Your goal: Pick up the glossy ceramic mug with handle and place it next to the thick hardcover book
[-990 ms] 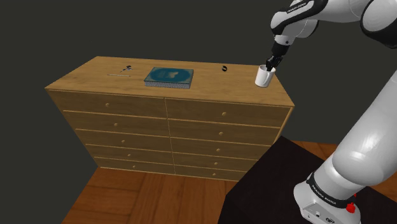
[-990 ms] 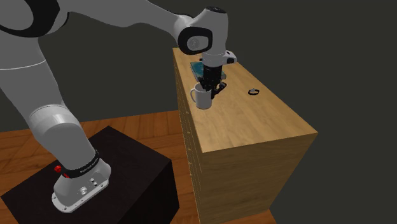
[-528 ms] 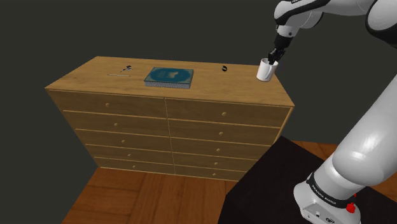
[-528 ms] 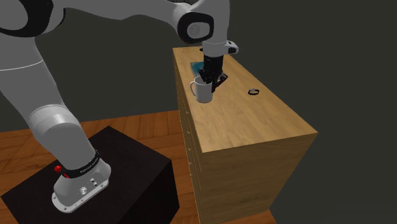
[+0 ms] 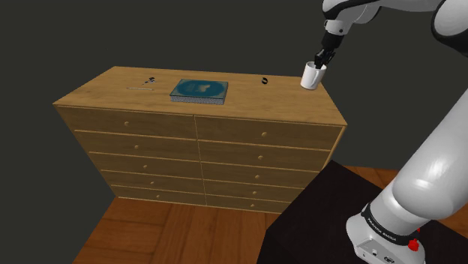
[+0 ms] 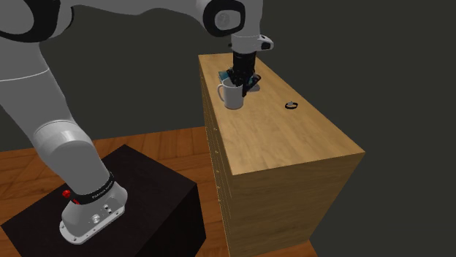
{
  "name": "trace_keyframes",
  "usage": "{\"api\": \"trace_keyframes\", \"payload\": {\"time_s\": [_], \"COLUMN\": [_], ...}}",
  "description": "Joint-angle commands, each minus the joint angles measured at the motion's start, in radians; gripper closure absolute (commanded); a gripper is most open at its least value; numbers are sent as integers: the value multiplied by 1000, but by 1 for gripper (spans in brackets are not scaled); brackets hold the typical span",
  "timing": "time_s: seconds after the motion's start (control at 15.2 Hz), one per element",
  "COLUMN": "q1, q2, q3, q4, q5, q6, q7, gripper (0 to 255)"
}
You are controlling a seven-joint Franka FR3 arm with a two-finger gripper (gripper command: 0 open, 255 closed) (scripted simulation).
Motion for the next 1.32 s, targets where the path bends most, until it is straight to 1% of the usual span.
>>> {"api": "trace_keyframes", "payload": {"time_s": [0.0, 0.33, 0.66, 0.99, 1.25], "q1": [18, 68, 114, 152, 176], "q2": [15, 77, 160, 263, 363], "q3": [17, 63, 104, 140, 167], "q4": [14, 60, 139, 254, 378], "q5": [5, 24, 47, 70, 87], "q6": [4, 24, 31, 23, 1], "q7": [35, 125, 210, 289, 352], "gripper": [255, 255, 255, 255, 255]}}
